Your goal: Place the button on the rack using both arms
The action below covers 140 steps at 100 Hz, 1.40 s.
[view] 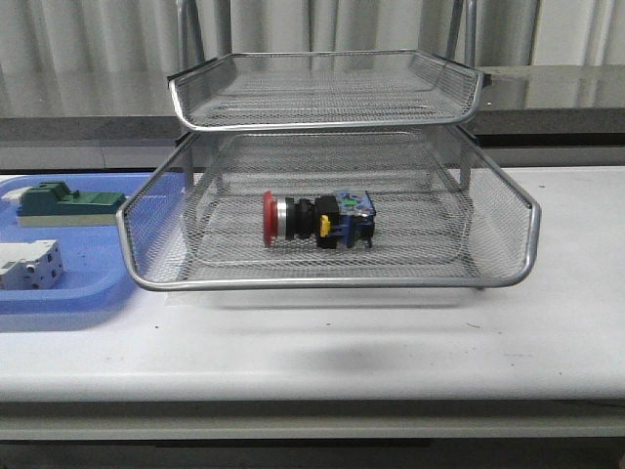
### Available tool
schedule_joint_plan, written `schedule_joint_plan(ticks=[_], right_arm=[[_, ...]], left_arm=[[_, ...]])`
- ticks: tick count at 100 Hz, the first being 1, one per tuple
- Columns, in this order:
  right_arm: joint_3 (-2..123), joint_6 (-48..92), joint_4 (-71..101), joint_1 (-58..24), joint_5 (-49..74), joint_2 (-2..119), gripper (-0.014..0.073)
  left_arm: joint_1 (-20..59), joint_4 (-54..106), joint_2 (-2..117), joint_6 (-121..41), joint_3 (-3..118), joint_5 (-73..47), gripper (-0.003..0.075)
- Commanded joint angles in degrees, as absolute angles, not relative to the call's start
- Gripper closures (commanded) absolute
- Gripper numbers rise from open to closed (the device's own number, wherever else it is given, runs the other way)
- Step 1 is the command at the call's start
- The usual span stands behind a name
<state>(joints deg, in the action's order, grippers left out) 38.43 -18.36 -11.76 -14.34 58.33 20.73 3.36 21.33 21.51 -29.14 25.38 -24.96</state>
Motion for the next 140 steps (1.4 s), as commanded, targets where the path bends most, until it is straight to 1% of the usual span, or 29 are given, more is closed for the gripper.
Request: schedule_joint_plan(ticks=[1,14,28,49,55,61,66,67,68,69,73,76,140], right_arm=[[39.8,-18.3,-13.1,-14.0,55.1,21.2,0.0664],[39.8,-18.3,-13.1,-14.0,55.1,21.2,0.0664],[39.8,-18.3,-13.1,-14.0,55.1,21.2,0.0664],[39.8,-18.3,-13.1,-14.0,55.1,21.2,0.0664],[39.8,-18.3,-13.1,-14.0,55.1,21.2,0.0664],[39.8,-18.3,-13.1,-14.0,55.1,21.2,0.0664],[39.8,-18.3,-13.1,-14.0,55.1,21.2,0.0664],[39.8,-18.3,-13.1,-14.0,55.1,21.2,0.0664],[39.8,-18.3,-13.1,-14.0,55.1,21.2,0.0664],[39.8,-18.3,-13.1,-14.0,55.1,21.2,0.0664],[39.8,-18.3,-13.1,-14.0,55.1,21.2,0.0664],[39.8,-18.3,-13.1,-14.0,55.1,21.2,0.0664],[39.8,-18.3,-13.1,-14.0,54.8,21.2,0.0664]], left_arm=[[3.3,25.2,18.2,-28.4,22.9,-15.7,0.0301],[3.3,28.4,13.9,-28.4,17.7,-10.9,0.0301],[3.3,29.5,10.9,-28.4,15.5,-5.5,0.0301],[3.3,29.5,10.8,-28.4,15.5,-5.3,0.031],[3.3,29.5,10.8,-28.4,15.5,-5.3,0.0358],[3.3,29.5,10.8,-28.4,15.5,-5.3,0.0453],[3.3,29.5,10.8,-28.4,15.5,-5.3,0.0557],[3.3,29.5,10.8,-28.4,15.5,-5.3,0.0557],[3.3,29.5,10.8,-28.4,15.5,-5.3,0.0598],[3.3,29.5,10.8,-28.4,15.5,-5.3,0.0598],[3.3,29.5,10.8,-28.4,15.5,-5.3,0.069],[3.3,29.5,10.8,-28.4,15.5,-5.3,0.074],[3.3,29.5,10.8,-28.5,15.5,-5.3,0.074]])
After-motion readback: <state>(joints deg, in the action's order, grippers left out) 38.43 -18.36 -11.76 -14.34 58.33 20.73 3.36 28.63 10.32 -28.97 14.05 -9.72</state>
